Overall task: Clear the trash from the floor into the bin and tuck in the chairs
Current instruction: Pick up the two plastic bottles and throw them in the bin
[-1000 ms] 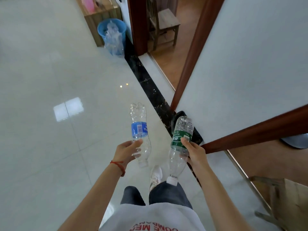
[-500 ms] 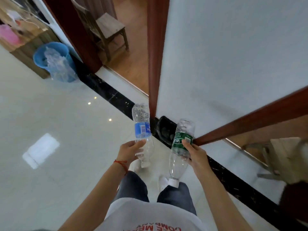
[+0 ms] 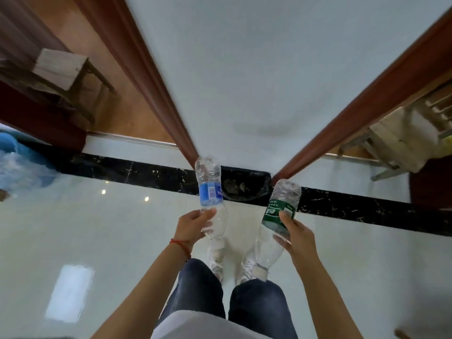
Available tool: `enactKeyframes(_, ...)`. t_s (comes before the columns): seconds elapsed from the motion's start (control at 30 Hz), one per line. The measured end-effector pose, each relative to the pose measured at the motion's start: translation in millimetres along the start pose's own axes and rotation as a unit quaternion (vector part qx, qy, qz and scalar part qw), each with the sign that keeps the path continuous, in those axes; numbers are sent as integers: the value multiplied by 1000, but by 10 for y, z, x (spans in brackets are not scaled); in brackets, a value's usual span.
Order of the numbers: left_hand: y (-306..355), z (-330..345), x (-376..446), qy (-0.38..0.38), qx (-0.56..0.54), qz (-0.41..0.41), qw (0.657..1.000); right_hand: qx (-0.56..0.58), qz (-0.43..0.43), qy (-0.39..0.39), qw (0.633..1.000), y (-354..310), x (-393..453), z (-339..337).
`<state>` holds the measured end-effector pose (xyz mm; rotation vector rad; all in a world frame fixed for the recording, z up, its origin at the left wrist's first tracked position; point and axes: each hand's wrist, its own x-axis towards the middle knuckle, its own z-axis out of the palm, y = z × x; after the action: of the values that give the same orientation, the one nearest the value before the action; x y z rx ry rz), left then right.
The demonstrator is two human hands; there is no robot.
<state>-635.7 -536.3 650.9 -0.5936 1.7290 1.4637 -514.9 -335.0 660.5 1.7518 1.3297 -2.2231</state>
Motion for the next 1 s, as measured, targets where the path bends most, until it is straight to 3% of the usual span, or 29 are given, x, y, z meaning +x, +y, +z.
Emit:
enactKeyframes(0.23,-253,407,559,2,-15,-46,999,34,28,55,997,277,489,-242)
enactKeyframes(0.6,-684,1028,1723,68,-116,-162,978,70,33,61,995,495,1416,-467)
enactKeyframes(1.0,-960,1501,2291,77,-186,-193,960,61,35,69,995,683,1777,-631)
